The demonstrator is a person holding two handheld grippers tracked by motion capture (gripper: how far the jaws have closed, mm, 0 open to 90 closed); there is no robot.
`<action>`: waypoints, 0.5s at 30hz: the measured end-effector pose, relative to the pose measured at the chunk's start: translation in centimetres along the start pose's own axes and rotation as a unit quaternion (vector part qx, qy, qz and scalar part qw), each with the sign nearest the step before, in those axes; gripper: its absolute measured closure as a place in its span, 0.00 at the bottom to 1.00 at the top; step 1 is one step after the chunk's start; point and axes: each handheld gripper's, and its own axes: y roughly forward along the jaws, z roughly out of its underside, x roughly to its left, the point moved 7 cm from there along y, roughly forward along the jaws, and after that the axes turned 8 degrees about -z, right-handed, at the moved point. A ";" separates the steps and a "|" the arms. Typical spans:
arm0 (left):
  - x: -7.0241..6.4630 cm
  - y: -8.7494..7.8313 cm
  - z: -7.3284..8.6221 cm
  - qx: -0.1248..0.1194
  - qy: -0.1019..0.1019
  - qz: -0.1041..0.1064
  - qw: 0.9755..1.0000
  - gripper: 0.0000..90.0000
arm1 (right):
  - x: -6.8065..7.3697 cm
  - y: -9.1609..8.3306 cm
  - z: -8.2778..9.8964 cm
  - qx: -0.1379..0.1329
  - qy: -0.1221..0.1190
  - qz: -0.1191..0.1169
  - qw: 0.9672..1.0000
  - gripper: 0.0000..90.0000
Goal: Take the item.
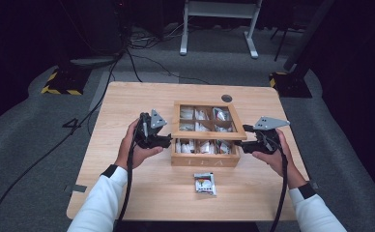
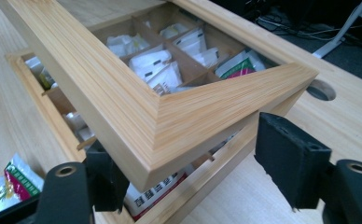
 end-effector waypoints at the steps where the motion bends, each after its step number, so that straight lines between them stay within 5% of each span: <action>1: 0.0 0.0 0.2 0.002 0.003 -0.001 1.000 0.31 | 0.1 0.0 0.1 0.002 0.001 -0.002 1.000 0.33; 8: -0.4 0.3 1.3 0.012 0.017 0.003 1.000 0.31 | 0.9 0.4 1.3 0.011 0.005 -0.012 1.000 0.29; 15: -1.0 0.4 2.1 0.011 0.010 0.034 0.999 0.31 | 1.3 0.5 1.7 0.017 0.013 -0.023 1.000 0.26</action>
